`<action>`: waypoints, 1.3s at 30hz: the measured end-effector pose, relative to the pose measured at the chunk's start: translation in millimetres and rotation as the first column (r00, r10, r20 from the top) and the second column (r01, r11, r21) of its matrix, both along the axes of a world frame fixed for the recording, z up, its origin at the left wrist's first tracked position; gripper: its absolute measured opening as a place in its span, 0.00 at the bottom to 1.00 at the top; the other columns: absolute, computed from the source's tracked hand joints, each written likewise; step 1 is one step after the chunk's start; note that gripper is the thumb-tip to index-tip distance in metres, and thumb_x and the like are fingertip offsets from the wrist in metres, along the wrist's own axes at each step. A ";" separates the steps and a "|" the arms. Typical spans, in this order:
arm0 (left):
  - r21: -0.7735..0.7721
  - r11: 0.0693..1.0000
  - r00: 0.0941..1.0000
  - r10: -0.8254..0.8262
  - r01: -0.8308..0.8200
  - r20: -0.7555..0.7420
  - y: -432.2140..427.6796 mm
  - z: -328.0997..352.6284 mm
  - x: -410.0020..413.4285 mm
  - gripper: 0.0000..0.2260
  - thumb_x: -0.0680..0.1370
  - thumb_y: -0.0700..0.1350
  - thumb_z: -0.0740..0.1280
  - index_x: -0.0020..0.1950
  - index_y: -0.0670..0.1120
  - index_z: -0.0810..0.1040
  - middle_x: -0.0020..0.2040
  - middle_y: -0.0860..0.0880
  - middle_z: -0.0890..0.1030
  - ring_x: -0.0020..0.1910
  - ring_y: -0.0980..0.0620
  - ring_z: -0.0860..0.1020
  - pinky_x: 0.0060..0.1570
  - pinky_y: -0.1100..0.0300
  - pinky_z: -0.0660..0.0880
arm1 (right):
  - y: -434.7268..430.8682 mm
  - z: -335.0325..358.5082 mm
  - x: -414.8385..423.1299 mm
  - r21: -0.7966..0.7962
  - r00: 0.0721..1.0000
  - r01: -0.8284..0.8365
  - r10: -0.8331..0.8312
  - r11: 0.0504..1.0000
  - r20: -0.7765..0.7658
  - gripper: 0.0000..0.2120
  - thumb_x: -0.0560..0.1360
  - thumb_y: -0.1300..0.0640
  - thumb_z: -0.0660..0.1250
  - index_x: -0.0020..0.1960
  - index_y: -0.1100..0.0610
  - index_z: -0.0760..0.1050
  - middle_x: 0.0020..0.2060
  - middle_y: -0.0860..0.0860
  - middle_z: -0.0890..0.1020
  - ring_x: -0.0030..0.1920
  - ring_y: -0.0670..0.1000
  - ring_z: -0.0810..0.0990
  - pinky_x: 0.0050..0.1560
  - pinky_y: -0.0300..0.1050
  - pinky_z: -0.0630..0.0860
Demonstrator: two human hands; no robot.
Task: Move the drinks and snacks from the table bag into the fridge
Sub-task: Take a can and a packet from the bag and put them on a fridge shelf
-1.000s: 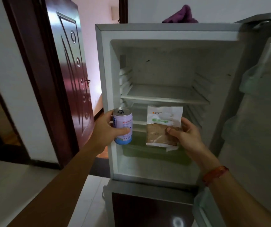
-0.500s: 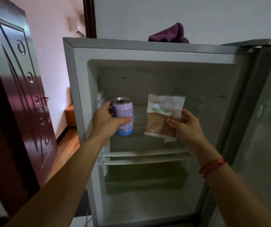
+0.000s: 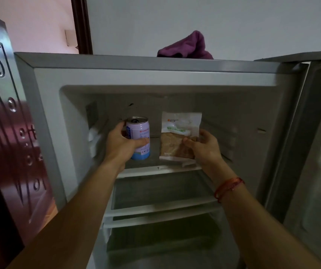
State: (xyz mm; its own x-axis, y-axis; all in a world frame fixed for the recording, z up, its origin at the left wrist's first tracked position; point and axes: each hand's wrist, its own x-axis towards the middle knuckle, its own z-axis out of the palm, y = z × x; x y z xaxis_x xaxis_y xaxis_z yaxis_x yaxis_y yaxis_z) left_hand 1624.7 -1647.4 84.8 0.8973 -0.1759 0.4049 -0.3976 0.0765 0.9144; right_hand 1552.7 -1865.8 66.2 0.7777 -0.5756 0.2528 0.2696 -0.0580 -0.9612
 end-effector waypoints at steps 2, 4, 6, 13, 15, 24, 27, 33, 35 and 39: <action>0.002 1.000 1.000 0.006 -0.006 0.004 -6.2 0.0 9.7 0.24 0.66 0.32 0.78 0.54 0.52 0.77 0.50 0.52 0.83 0.48 0.53 0.83 0.45 0.58 0.79 | -5.3 2.5 14.9 -0.003 1.000 0.004 -0.004 1.000 -0.002 0.26 0.74 0.67 0.73 0.71 0.61 0.71 0.54 0.56 0.83 0.53 0.55 0.84 0.58 0.56 0.82; 0.017 1.000 1.000 0.021 -0.021 -0.002 -12.1 -2.4 19.9 0.23 0.66 0.31 0.77 0.53 0.53 0.77 0.48 0.54 0.83 0.46 0.56 0.82 0.42 0.61 0.78 | -12.8 4.2 30.0 0.017 1.000 -0.008 0.008 1.000 -0.013 0.27 0.74 0.67 0.73 0.72 0.61 0.70 0.52 0.55 0.84 0.53 0.56 0.85 0.58 0.57 0.81; 0.038 0.999 0.999 0.039 -0.038 -0.009 -16.7 -7.0 31.9 0.22 0.67 0.31 0.77 0.52 0.53 0.78 0.46 0.55 0.83 0.44 0.58 0.82 0.41 0.63 0.77 | -20.5 4.8 44.4 0.034 0.999 -0.028 0.029 0.999 -0.023 0.28 0.75 0.68 0.72 0.73 0.61 0.70 0.49 0.53 0.84 0.53 0.56 0.85 0.59 0.59 0.81; 0.071 0.992 0.994 0.106 -0.104 -0.020 -27.0 -20.9 72.1 0.22 0.67 0.29 0.75 0.55 0.46 0.79 0.47 0.51 0.83 0.44 0.55 0.82 0.41 0.62 0.78 | -38.5 -2.1 93.3 -0.025 0.998 -0.009 0.008 1.000 -0.055 0.25 0.74 0.69 0.72 0.69 0.63 0.72 0.58 0.60 0.82 0.55 0.58 0.84 0.59 0.59 0.81; 0.078 0.990 0.993 0.118 -0.116 -0.018 -30.0 -23.2 80.1 0.22 0.66 0.29 0.76 0.57 0.45 0.79 0.48 0.51 0.83 0.45 0.54 0.82 0.42 0.62 0.79 | -44.3 -4.6 105.0 -0.067 0.998 0.030 -0.034 0.997 -0.056 0.24 0.72 0.69 0.74 0.66 0.63 0.74 0.58 0.60 0.82 0.56 0.59 0.83 0.60 0.60 0.80; 0.110 0.986 0.991 0.129 -0.125 -0.024 -48.6 -27.5 107.6 0.22 0.66 0.31 0.77 0.57 0.46 0.78 0.48 0.50 0.83 0.46 0.52 0.82 0.41 0.63 0.77 | -69.8 -14.4 135.8 -0.165 0.997 -0.004 -0.009 0.986 -0.081 0.22 0.69 0.69 0.76 0.63 0.64 0.79 0.54 0.57 0.85 0.53 0.55 0.84 0.50 0.43 0.83; 0.117 0.984 0.990 0.135 -0.131 -0.027 -55.1 -28.7 115.4 0.20 0.66 0.33 0.78 0.53 0.49 0.79 0.47 0.51 0.83 0.47 0.52 0.83 0.44 0.60 0.79 | -72.2 -15.8 141.4 -0.165 0.997 -0.016 0.003 0.986 -0.081 0.21 0.70 0.70 0.75 0.63 0.64 0.79 0.54 0.57 0.85 0.52 0.54 0.84 0.45 0.38 0.82; 0.106 0.986 0.990 0.133 -0.128 -0.040 -61.4 -28.2 124.2 0.22 0.65 0.34 0.79 0.52 0.51 0.79 0.46 0.53 0.83 0.47 0.53 0.82 0.44 0.60 0.78 | -70.3 -21.2 151.2 -0.138 0.994 -0.003 -0.011 0.990 -0.106 0.32 0.50 0.47 0.77 0.54 0.51 0.79 0.53 0.53 0.85 0.53 0.55 0.85 0.57 0.58 0.82; 0.111 0.986 0.991 0.127 -0.122 -0.032 -61.5 -27.5 123.3 0.21 0.65 0.34 0.79 0.52 0.52 0.78 0.46 0.54 0.83 0.46 0.54 0.82 0.43 0.62 0.78 | -72.1 -25.2 154.4 -0.125 0.995 -0.021 0.009 0.992 -0.095 0.25 0.50 0.48 0.76 0.47 0.46 0.77 0.51 0.51 0.85 0.53 0.56 0.85 0.57 0.60 0.82; 0.109 0.987 0.992 0.120 -0.117 -0.024 -61.9 -27.1 121.1 0.21 0.65 0.33 0.78 0.52 0.50 0.78 0.44 0.55 0.82 0.43 0.57 0.81 0.41 0.65 0.77 | -65.8 -18.5 145.5 -0.131 0.994 -0.043 0.029 0.990 -0.107 0.20 0.64 0.63 0.78 0.50 0.48 0.77 0.51 0.53 0.84 0.54 0.57 0.84 0.56 0.57 0.82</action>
